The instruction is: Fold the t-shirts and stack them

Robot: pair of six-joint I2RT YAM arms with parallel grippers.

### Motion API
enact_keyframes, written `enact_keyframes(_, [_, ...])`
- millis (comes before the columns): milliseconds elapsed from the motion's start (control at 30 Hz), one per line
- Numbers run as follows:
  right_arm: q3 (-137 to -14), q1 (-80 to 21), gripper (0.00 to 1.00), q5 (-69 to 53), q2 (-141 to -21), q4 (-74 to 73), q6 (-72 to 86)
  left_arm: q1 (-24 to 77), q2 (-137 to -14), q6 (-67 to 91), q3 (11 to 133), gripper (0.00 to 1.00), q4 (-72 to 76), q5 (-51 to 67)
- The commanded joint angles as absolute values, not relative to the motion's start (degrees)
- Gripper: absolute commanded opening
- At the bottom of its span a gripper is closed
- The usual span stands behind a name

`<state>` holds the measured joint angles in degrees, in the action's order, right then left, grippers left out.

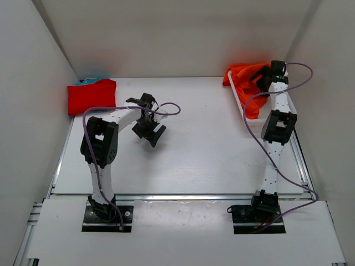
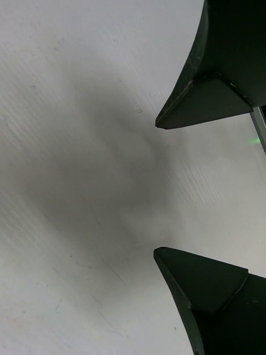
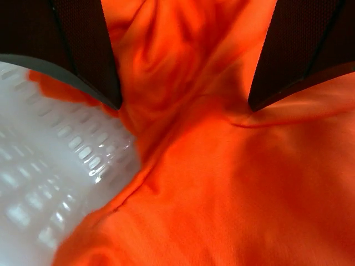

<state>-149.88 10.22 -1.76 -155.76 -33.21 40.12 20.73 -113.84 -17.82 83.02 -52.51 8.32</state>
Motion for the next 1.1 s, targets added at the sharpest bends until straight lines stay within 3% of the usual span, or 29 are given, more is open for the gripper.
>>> enact_keyframes(0, [-154.7,7.7,0.99,1.6,-155.7,-35.9,37.0,20.5,-113.7,-19.7,87.4,0.99,-53.8,8.4])
enact_keyframes(233, [-151.6,8.5,0.98,-0.9,-156.8,-35.3,39.7,18.9,-116.2,-19.8,91.1,0.99,-53.9,7.6])
enact_keyframes(333, [-152.4,8.0,0.79,-2.8,-158.2,-34.4,39.3,18.3,-115.8,-19.7,90.4,0.99,-53.9,6.9])
enact_keyframes(467, [-152.0,8.6,0.24,-6.6,-160.0,-34.2,42.4,18.1,-115.5,-20.1,89.0,0.98,-53.4,4.5])
enact_keyframes(500, [-152.4,8.7,0.01,-7.4,-160.2,-34.4,44.5,18.3,-115.3,-20.4,88.9,0.98,-53.4,4.4])
enact_keyframes(767, [-161.6,8.0,0.00,-11.3,-159.4,-32.4,40.8,18.9,-113.6,-21.8,89.0,0.98,-53.4,0.4])
enact_keyframes(1067, [-161.6,2.1,0.00,-2.0,-139.9,-27.8,25.7,11.6,-107.3,-18.2,88.8,0.98,-52.6,5.3])
